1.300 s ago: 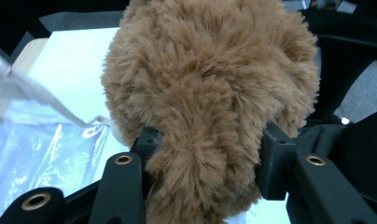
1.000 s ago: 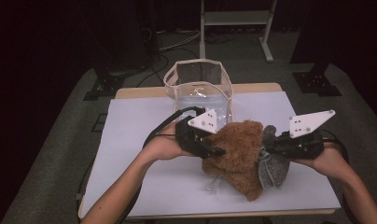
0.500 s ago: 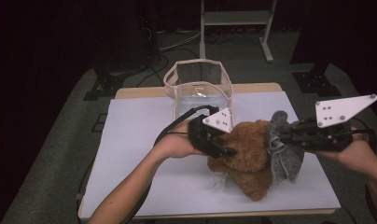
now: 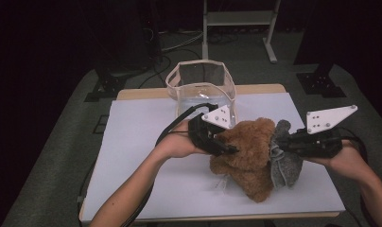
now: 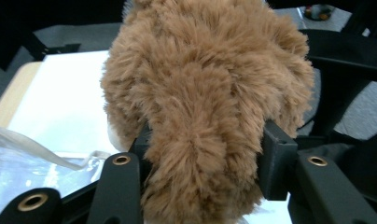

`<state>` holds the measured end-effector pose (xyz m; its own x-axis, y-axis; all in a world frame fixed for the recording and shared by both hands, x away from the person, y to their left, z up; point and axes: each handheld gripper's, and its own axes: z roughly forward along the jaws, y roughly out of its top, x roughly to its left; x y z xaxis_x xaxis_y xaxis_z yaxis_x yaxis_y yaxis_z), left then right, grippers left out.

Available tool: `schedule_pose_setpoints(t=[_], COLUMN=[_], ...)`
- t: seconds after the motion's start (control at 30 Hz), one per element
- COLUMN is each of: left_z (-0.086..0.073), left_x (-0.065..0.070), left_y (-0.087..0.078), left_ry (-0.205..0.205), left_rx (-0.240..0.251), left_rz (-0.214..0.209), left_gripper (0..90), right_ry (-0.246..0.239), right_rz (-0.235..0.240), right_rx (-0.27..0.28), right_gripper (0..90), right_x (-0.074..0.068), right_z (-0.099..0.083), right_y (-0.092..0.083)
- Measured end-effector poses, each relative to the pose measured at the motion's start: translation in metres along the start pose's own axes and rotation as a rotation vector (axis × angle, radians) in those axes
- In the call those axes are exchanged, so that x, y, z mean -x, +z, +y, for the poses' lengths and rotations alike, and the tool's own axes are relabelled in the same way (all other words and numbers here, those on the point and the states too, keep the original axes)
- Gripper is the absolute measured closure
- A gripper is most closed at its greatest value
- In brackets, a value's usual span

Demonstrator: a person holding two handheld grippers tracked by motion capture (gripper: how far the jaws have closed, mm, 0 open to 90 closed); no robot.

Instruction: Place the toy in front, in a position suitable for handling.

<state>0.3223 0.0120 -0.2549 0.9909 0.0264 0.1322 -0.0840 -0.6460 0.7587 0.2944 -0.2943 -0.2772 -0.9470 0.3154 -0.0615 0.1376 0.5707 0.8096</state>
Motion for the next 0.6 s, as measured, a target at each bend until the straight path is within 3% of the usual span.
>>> schedule_pose_setpoints(t=[0.17,0.37,0.6], left_z=[0.0,0.001,0.004], left_x=[0.0,-0.003,-0.005], left_y=[-0.005,-0.017,-0.034], left_ry=[-0.001,0.001,0.011], left_rx=[0.0,-0.011,-0.022], left_rz=[-0.003,0.016,0.05], left_gripper=[53.9,54.0,53.9], right_ry=[-0.003,0.016,-0.002], right_rz=[0.032,0.06,0.083], right_rx=[0.002,0.069,0.127], right_gripper=[82.9,83.0,83.1], right_x=[-0.001,0.003,0.002], right_z=[0.004,0.009,0.023], right_y=[0.009,0.016,0.024])
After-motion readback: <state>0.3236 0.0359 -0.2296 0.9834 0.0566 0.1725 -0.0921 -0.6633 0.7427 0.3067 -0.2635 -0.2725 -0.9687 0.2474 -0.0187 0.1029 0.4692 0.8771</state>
